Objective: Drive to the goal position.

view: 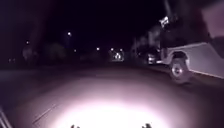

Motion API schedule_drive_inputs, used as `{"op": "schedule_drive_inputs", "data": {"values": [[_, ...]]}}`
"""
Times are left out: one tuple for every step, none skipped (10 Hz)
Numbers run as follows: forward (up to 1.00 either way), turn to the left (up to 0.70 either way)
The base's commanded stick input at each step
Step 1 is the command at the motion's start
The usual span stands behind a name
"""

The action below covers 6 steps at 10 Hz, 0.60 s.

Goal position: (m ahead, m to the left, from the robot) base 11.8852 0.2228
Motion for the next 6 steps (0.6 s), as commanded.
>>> {"op": "schedule_drive_inputs", "data": {"values": [[0.70,0.00],[0.70,0.00],[0.70,0.00],[0.70,0.00],[0.70,0.00],[0.70,0.00]]}}
